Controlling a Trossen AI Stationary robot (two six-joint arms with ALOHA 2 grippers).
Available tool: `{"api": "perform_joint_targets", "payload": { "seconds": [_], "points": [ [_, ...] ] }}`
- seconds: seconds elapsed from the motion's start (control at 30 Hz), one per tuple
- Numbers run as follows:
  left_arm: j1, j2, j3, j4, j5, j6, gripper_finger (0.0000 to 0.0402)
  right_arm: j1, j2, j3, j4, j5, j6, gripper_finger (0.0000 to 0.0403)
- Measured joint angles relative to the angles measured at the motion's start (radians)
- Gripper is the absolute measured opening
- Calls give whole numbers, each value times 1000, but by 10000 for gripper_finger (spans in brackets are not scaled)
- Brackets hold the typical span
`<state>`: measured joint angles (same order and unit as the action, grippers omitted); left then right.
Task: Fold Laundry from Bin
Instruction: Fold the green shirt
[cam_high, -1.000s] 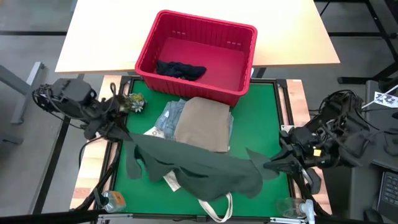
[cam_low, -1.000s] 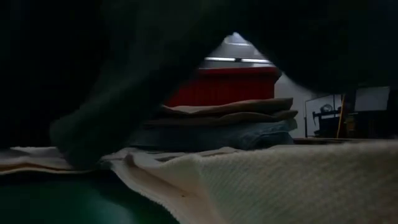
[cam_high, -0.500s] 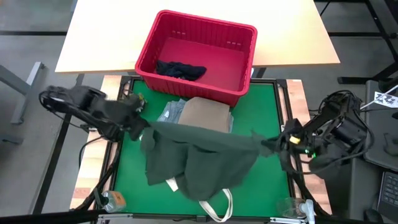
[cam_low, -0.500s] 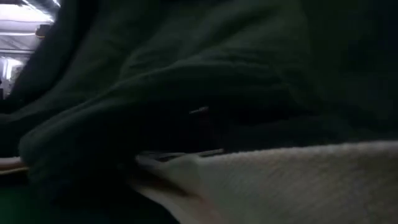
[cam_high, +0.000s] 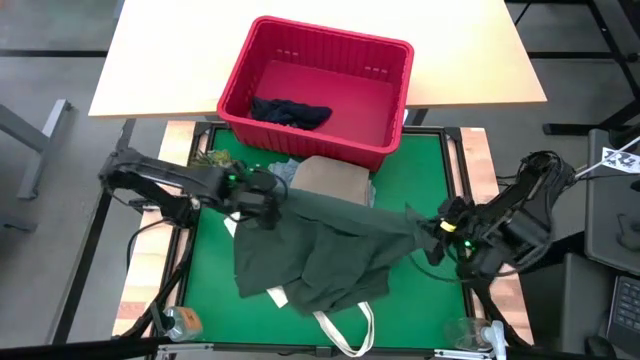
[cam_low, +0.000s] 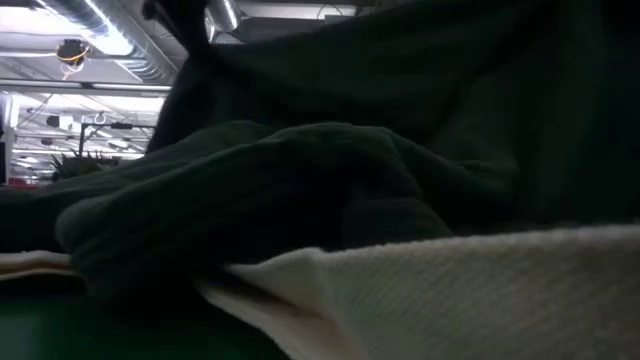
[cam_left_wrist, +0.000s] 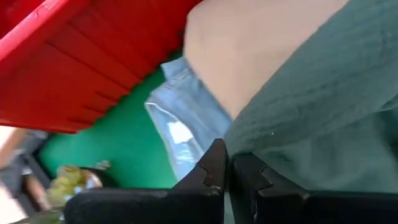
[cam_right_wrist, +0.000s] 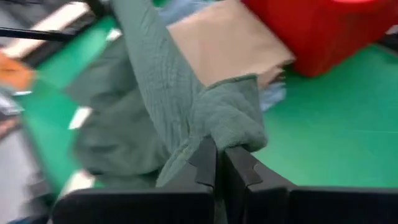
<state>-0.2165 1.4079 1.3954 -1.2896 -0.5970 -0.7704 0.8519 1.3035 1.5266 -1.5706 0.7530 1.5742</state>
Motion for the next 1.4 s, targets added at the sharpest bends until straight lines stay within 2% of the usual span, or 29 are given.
{"api": "perform_joint_targets", "payload": {
  "seconds": [0.27, 0.53, 0.67, 0.83, 1.17, 1.4],
  "points": [
    [85, 169, -8, 12, -81, 79, 0, -128, -117, -231, 1, -91, -7, 5],
    [181, 282, -8, 68, -147, 130, 0, -308, -237, -428, 2, -43, -47, 5],
    [228, 303, -8, 108, -179, 129, 0, -400, -255, -514, 3, -35, -60, 5],
    [275, 304, -8, 168, -169, 130, 0, -485, -255, -603, 13, -31, -61, 5],
    [311, 304, -7, 275, -91, 307, 2, -563, -255, -698, 46, 17, -63, 5],
    [313, 304, -8, 318, -93, 373, 61, -565, -255, -698, 48, 22, -70, 5]
  ]
}}
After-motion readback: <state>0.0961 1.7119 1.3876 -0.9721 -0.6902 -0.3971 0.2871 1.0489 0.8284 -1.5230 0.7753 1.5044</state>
